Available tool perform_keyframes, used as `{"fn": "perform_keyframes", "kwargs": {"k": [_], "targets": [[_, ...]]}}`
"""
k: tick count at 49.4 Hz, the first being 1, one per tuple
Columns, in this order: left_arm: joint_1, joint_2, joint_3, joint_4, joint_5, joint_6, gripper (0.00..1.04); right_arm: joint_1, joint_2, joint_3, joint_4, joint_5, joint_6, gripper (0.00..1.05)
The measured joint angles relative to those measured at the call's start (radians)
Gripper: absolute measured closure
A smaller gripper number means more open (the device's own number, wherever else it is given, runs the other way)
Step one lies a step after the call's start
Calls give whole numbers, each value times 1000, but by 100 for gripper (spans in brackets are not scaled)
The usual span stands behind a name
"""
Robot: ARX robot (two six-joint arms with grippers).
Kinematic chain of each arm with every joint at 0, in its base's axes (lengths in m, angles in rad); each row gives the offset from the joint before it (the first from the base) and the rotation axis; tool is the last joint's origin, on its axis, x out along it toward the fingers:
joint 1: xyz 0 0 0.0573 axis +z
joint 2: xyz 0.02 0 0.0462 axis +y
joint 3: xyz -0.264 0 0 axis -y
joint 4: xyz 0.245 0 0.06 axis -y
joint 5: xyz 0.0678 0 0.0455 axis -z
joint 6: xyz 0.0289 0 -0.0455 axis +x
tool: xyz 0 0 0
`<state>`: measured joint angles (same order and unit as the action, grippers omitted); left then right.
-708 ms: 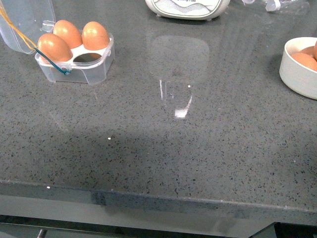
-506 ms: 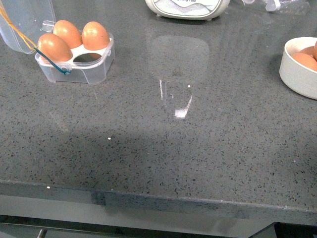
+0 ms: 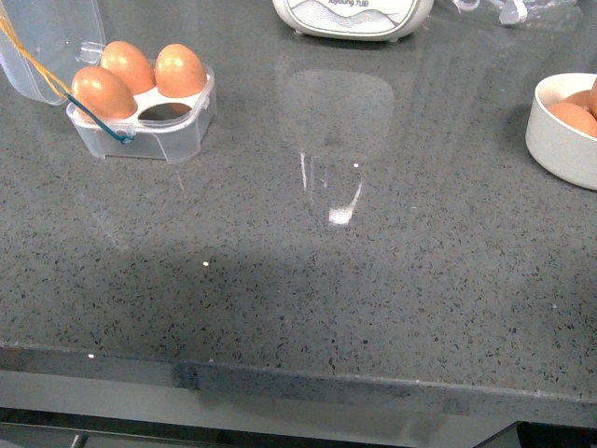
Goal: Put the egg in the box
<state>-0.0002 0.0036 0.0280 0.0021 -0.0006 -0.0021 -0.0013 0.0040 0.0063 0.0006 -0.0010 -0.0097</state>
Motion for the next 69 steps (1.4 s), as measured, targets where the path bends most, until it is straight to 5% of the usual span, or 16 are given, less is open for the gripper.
{"fn": "perform_keyframes", "kwargs": {"k": [37, 40, 44, 60, 69], "targets": [[0, 0, 0, 0, 0, 0, 7, 0, 0, 0, 0, 1, 0, 7], [0, 0, 0, 0, 0, 0, 7, 29, 12, 0, 8, 101, -21, 7], [0, 0, 0, 0, 0, 0, 7, 40, 82, 5, 89, 207, -60, 7], [0, 0, 0, 0, 0, 0, 7, -167, 747, 196, 704, 10, -89, 7], [0, 0, 0, 0, 0, 0, 7, -192, 1132, 421, 742, -42, -38, 7]]}}
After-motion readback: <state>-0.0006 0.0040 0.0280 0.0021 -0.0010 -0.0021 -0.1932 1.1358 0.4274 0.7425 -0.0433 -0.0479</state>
